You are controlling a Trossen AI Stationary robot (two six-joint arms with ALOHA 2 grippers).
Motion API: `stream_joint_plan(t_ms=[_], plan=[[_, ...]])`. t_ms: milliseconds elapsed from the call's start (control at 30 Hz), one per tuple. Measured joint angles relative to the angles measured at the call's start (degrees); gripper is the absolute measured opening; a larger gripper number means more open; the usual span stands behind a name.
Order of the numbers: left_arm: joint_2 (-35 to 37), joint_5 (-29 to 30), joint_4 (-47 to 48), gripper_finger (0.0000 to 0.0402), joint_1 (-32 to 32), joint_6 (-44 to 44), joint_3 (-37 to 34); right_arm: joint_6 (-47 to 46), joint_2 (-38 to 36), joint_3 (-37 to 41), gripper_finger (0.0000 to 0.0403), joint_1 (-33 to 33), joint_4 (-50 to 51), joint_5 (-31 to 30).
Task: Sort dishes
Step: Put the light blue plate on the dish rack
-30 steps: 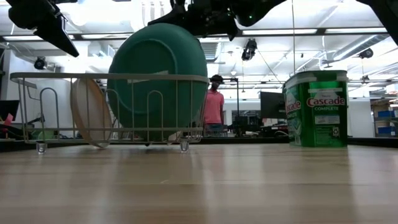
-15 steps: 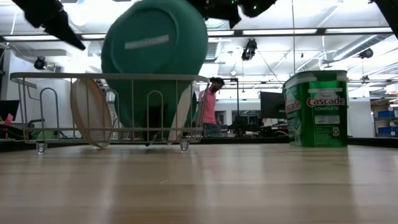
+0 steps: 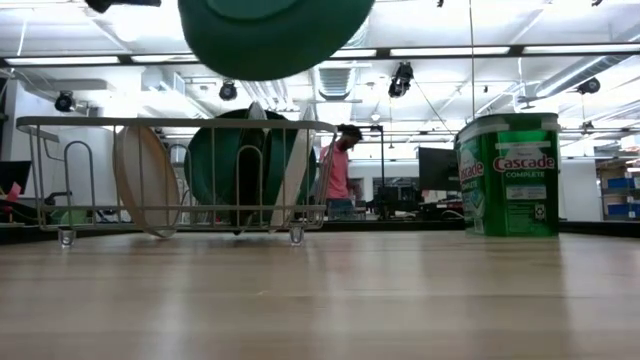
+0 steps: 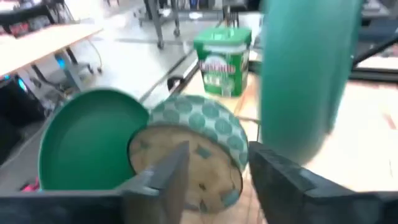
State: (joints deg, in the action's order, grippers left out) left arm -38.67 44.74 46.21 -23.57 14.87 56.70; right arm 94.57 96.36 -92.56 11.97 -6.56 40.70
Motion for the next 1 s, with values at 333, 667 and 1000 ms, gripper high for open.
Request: stream_joint_plan(t_ms=[333,667,1000], plan=[[-4.5,-16.3,-10.8,0.0277,0.0,-12.3,-0.8,8.8,-1.8,0.0,0.0,-5.7,6.4,-2.1],[-10.3,-16.4,-16.1,0.03,0.0,-13.7,-0.9,12.4,-1.8,0.0,0.0,-8.5,6.4,-3.0],[-15.0,-12.6,-20.1,0.0243,0.0,-20.9,-1.0,11.9,-1.4,0.4,0.0,-8.6,6.7,-8.5]])
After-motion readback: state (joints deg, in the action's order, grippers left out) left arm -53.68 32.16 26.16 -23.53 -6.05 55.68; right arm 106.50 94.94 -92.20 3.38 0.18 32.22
